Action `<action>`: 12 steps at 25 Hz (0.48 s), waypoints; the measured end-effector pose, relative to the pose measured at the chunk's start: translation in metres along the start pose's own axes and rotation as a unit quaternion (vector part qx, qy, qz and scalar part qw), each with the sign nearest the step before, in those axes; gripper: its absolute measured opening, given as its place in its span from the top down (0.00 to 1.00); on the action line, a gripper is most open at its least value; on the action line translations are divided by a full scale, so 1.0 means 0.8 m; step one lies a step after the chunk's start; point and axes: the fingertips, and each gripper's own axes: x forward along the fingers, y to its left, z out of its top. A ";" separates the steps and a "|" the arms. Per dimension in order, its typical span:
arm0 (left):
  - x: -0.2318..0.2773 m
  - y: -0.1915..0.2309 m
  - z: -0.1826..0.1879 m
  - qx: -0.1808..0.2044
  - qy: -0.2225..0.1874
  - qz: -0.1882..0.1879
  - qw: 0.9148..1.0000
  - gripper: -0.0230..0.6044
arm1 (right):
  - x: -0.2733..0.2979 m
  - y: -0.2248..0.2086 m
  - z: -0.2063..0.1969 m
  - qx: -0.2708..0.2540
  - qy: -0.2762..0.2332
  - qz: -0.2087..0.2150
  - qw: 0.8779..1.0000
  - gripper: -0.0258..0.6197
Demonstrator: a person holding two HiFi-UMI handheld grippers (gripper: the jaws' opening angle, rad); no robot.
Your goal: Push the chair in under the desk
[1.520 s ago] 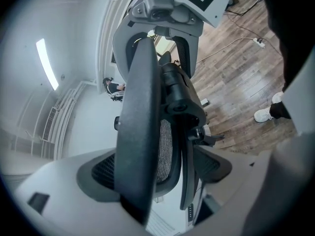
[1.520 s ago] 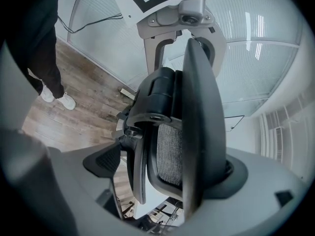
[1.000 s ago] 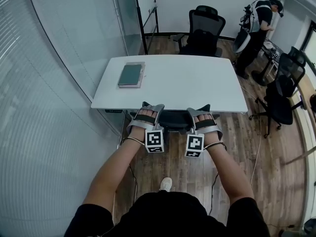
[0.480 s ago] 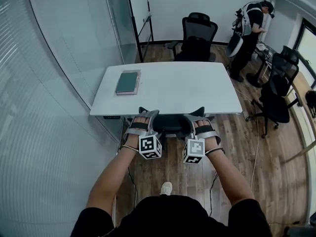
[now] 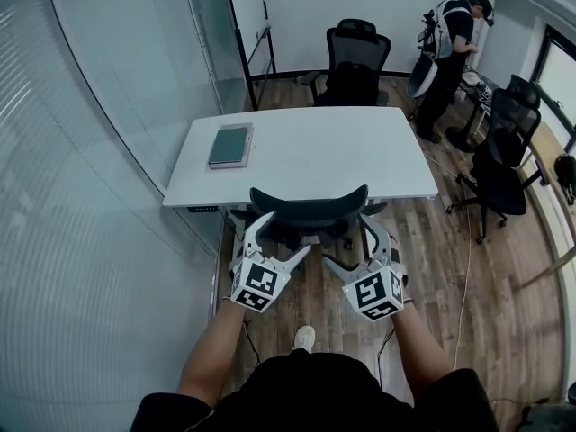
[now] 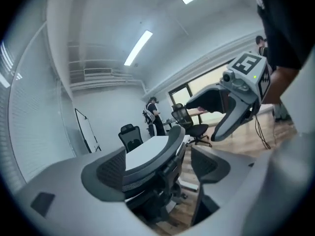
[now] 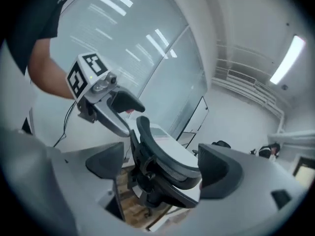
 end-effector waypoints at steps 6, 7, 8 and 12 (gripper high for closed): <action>-0.045 0.025 0.034 -0.080 -0.074 0.099 0.989 0.72 | -0.045 -0.043 0.045 0.070 -0.078 -0.054 0.993 0.45; -0.051 0.029 0.036 -0.086 -0.078 0.113 0.987 0.78 | -0.050 -0.048 0.048 0.076 -0.085 -0.065 0.991 0.53; -0.056 0.033 0.038 -0.091 -0.081 0.124 0.985 0.85 | -0.056 -0.053 0.050 0.082 -0.091 -0.077 0.989 0.67; -0.061 0.031 0.026 -0.121 -0.071 0.125 0.982 0.94 | -0.069 -0.057 0.045 0.117 -0.101 -0.104 0.983 0.95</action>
